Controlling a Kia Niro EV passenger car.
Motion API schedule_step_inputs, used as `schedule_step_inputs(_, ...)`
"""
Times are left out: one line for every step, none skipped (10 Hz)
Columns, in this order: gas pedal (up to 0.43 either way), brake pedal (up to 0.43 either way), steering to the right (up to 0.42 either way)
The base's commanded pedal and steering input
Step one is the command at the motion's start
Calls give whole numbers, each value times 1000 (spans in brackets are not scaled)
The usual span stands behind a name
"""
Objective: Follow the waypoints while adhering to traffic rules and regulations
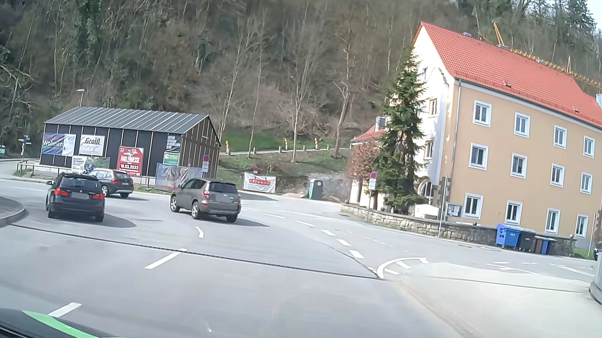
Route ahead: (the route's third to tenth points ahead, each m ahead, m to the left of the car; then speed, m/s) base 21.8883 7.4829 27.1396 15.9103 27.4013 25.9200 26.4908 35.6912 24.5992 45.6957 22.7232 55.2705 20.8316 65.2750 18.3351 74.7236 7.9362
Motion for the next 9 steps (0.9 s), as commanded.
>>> schedule_step_inputs(0, 98, -6)
schedule_step_inputs(0, 98, -6)
schedule_step_inputs(0, 104, -8)
schedule_step_inputs(0, 104, -12)
schedule_step_inputs(0, 110, -16)
schedule_step_inputs(0, 110, -23)
schedule_step_inputs(0, 110, -31)
schedule_step_inputs(0, 110, -38)
schedule_step_inputs(0, 110, -52)
